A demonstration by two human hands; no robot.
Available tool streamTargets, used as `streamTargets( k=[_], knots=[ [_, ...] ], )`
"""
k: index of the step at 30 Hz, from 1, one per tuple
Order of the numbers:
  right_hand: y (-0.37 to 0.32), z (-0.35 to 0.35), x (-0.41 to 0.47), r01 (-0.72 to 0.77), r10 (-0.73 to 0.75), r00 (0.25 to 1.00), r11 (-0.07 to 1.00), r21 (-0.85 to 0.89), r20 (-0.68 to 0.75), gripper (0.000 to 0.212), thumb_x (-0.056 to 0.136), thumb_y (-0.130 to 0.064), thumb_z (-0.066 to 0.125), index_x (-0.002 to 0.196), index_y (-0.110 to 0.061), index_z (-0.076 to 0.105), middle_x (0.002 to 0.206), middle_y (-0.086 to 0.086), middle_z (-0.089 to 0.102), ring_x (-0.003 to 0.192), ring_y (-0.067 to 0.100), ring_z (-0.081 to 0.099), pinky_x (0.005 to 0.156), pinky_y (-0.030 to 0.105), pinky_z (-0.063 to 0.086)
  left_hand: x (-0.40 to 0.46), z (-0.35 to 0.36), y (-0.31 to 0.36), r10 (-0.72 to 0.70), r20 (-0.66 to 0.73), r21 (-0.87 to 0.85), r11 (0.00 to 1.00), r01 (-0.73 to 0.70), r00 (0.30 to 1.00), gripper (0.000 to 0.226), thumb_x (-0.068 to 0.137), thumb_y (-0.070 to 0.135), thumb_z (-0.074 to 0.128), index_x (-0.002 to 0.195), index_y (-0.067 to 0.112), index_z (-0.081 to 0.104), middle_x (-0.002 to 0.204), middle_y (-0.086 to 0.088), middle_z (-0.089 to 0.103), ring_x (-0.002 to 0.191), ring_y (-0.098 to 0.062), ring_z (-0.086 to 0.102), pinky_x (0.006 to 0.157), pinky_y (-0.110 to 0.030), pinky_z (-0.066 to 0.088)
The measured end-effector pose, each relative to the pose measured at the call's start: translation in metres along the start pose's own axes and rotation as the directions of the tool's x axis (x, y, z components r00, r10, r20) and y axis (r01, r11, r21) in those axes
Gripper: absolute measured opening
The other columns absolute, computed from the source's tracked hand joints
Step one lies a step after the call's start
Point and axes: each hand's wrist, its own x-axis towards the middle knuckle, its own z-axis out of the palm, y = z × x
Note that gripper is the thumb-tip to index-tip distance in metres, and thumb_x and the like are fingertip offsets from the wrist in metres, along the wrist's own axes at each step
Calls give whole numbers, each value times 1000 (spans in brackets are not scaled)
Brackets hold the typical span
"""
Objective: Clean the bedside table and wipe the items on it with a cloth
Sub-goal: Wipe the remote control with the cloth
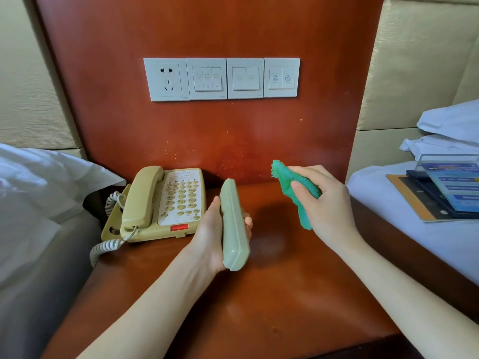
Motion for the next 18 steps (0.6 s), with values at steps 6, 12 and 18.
streamTargets(
  k=[6, 12, 18],
  knots=[
    [0, 0, 0, 3, -3, 1000, 999, -44, 4, 30, 90, -17, 61, 121, -17, 63, 110, -16, 57, 97, -9, 55, 73, -1, 43, 5, -3, 1, 99, -78, 150, 985, -87, 992, 66, 58, 72, 74, 74, 10, 59, 55, -4, 54, 40, -14, 52, 40, -21, 45],
    [2, -1, 0, -21, 20, 1000, 998, -61, -3, 30, 91, -18, 60, 121, -17, 62, 111, -16, 56, 95, -8, 55, 73, -2, 43, 7, -2, 4, 161, -143, 310, 944, -110, 977, 52, 66, 45, 80, 99, 9, 61, 69, -3, 58, 51, -15, 56, 46, -23, 47],
    [2, 0, 0, -18, 18, 1000, 997, -72, -1, 30, 90, -18, 61, 120, -17, 63, 109, -17, 55, 94, -10, 54, 71, -2, 42, 9, 1, 0, 146, -151, 213, 971, -112, 978, 52, 69, 43, 80, 105, 8, 66, 77, -10, 60, 63, -19, 62, 53, -32, 55]
  ],
)
